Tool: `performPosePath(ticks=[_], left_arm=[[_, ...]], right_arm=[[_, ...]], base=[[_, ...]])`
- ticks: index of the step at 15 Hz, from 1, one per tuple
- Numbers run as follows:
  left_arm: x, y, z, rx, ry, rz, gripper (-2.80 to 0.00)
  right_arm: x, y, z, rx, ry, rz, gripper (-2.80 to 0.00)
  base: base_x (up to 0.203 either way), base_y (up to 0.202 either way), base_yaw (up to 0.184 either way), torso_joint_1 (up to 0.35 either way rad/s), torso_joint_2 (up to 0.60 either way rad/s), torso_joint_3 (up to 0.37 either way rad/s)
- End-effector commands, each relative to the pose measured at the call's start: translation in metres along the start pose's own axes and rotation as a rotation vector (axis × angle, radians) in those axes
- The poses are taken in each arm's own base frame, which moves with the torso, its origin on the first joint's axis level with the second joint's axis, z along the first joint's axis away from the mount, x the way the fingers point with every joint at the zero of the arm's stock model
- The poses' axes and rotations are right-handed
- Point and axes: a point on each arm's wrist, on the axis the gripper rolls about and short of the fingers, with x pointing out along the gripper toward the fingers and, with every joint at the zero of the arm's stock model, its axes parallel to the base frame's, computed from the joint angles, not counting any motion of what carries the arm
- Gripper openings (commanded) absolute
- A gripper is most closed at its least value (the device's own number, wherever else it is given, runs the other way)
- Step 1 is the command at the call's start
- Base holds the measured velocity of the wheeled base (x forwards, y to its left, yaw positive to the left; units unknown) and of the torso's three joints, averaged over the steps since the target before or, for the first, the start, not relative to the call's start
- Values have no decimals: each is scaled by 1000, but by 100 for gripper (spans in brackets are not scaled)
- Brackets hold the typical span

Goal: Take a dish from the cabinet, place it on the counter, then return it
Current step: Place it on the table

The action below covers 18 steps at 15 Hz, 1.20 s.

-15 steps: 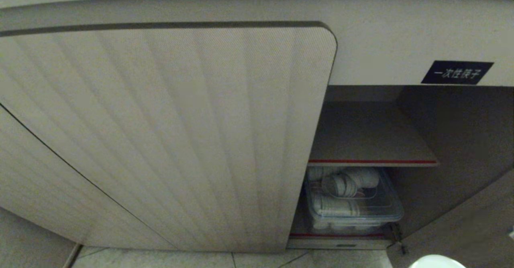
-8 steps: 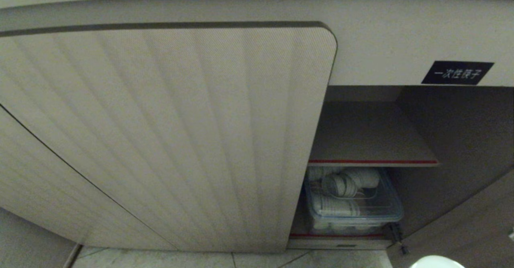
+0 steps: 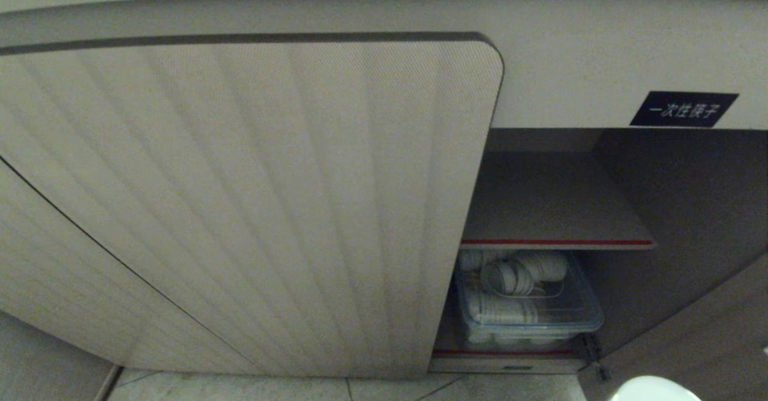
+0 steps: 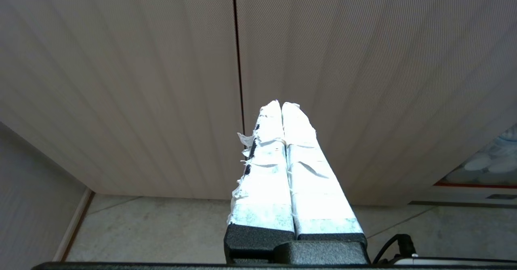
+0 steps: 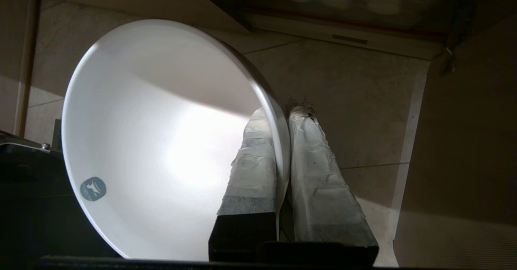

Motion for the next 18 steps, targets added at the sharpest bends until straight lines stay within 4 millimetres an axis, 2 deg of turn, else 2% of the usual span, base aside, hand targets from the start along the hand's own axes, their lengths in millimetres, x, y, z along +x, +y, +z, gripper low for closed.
performPosePath(ticks=[1, 18], left_arm=[[0, 0, 0, -1, -1, 1, -280], [0, 0, 0, -1, -2, 1, -280]], right_arm=[[0, 0, 0, 2, 1, 0, -280], [1, -2, 0, 10, -11, -15, -280]], base=[[0, 0, 0, 0, 0, 0], [0, 0, 0, 0, 0, 0]])
